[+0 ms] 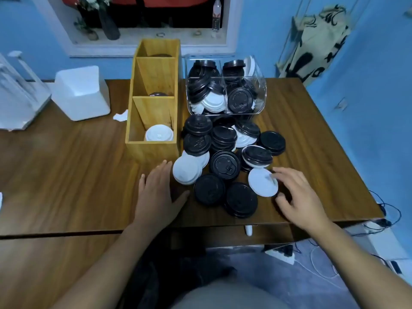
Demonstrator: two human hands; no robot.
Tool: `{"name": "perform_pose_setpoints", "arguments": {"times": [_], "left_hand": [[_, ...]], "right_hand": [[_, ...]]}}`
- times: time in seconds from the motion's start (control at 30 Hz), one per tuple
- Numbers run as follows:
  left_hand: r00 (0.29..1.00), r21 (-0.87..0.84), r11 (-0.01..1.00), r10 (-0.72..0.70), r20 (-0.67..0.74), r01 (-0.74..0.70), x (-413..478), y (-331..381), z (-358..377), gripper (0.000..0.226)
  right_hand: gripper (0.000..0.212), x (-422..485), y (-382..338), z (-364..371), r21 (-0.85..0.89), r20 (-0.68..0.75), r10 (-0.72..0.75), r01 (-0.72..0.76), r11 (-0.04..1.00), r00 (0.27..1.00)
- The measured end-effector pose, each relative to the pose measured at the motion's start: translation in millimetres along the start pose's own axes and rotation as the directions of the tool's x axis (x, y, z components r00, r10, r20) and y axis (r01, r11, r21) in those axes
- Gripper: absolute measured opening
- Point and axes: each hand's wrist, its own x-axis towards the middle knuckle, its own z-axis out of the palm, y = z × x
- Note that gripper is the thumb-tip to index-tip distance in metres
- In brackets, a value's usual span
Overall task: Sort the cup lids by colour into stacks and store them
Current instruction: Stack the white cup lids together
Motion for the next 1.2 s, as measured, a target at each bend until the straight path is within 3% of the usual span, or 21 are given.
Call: {"name": "perform_pose_setpoints", "arguments": {"times": [0.1,0.3,0.47,0.57,0.67,0.77,0.87,0.93,1.2], "left_hand": [[0.999,-0.079,0.996,0.037,-0.017,-0.038,9,4,1,0.09],[0.992,-0.053,0.991,0.125,-0.01,-0.126,17,6,2,0.076],[0.992,-0.113,0.986,0.12,-0.035,-0.123,18,1,-5,0.056],[0.996,-0.129,0.987,0.092,-0.018,-0.094,13,-4,-12,0.057],[0.994,-0.118,0.987,0.113,0.002,-0.112,14,-2,-14,0.079],[0.989,-0.123,0.981,0.15,0.016,-0.147,22,6,-9,0.089],[0.984,-0.104,0.979,0.177,0.026,-0.174,26,8,-4,0.083],[0.984,-0.122,0.978,0.175,0.015,-0.172,26,6,-4,0.08],[0.993,-0.219,0.969,0.12,0.017,-0.113,5,-17,-25,0.078]], "right_hand": [[0.036,2,2,3,-0.027,0.051,-0.108,0.11,0.994,0.993],[0.022,-2,7,7,0.029,0.017,-0.118,0.117,0.993,0.993],[0.009,-9,-17,-12,0.334,-0.029,0.246,-0.222,0.916,0.969],[0.011,-8,-18,-23,0.511,0.026,0.516,-0.455,0.729,0.856],[0.017,-4,-12,-27,0.596,0.118,0.679,-0.599,0.535,0.724],[0.027,0,-7,-28,0.47,0.123,0.73,-0.687,0.554,0.672],[0.039,1,-5,-30,0.045,0.0,0.661,-0.661,0.749,0.75],[0.049,-1,-7,-28,-0.15,-0.038,0.592,-0.59,0.793,0.805],[0.082,3,-13,-8,-0.372,0.043,0.466,-0.419,0.828,0.884]]}}
